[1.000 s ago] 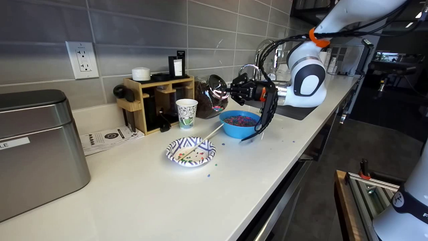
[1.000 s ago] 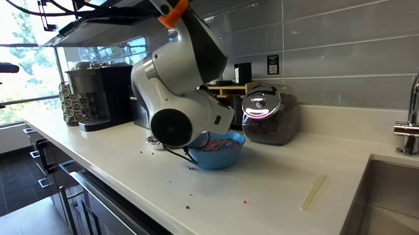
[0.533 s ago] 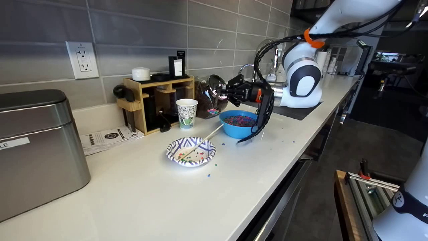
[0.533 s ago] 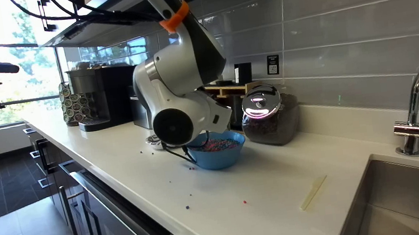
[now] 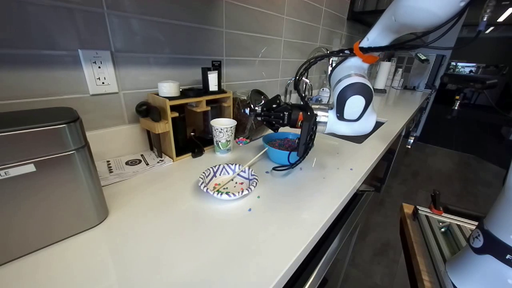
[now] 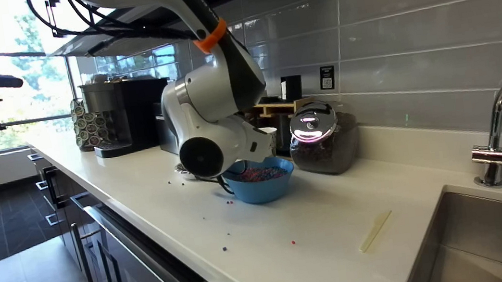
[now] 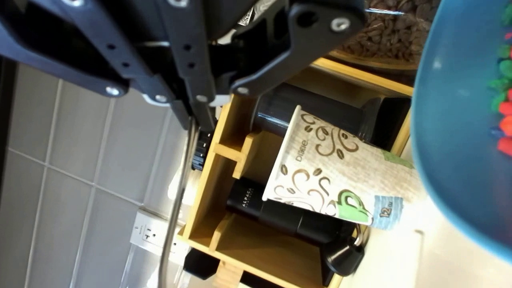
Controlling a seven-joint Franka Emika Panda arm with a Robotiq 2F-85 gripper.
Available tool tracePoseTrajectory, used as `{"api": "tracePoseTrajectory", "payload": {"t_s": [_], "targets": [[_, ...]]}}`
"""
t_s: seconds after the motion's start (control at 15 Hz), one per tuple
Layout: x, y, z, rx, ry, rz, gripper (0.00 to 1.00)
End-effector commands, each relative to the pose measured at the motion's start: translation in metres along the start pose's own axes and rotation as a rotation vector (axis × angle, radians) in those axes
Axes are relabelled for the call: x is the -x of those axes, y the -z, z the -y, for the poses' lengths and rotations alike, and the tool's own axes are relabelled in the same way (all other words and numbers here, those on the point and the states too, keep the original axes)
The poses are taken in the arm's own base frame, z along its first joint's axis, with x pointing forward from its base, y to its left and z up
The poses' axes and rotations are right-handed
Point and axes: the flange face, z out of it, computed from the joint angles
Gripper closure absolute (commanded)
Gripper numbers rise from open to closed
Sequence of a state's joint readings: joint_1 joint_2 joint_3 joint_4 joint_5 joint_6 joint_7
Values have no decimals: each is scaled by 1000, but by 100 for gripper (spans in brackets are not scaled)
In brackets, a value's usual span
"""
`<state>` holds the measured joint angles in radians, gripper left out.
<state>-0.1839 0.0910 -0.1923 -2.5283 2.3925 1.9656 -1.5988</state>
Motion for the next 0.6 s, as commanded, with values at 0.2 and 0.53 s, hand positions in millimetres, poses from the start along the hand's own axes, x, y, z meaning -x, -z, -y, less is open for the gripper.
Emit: {"api": "tracePoseTrajectory", "payload": {"t_s": [0.2,0.53], "targets": [[21,-23,-10,49,101,-44,100],[9,-15,-11,53,176,-49,100]]}}
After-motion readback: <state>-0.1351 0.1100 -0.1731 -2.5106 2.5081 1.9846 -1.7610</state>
